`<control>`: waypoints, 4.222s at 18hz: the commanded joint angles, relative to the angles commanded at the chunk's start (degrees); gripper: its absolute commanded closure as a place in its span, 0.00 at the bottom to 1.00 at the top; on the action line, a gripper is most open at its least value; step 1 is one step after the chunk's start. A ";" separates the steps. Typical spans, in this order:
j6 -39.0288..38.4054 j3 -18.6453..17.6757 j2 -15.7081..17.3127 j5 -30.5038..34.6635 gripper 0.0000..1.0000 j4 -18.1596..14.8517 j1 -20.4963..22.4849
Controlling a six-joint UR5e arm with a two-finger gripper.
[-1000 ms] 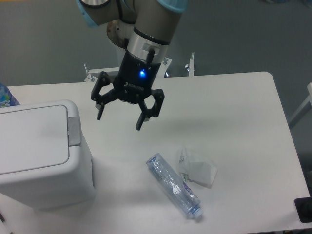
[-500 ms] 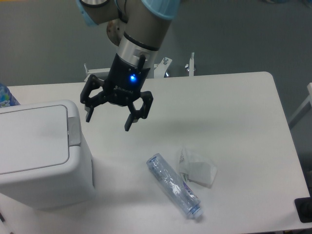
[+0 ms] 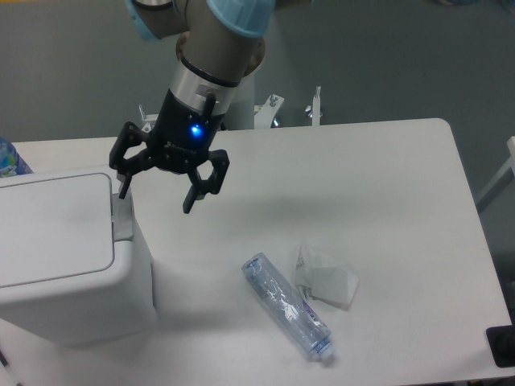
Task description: Open the trash can
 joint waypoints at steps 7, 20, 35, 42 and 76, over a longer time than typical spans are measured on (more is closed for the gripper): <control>0.62 0.79 -1.14 0.53 0.00 1.84 0.00; 0.70 0.88 -2.55 0.62 0.00 2.82 0.00; 0.70 0.70 -3.60 0.62 0.00 2.90 -0.17; 0.70 0.70 -3.87 0.62 0.00 2.99 -0.18; 10.79 6.42 -7.38 14.40 0.00 2.90 1.14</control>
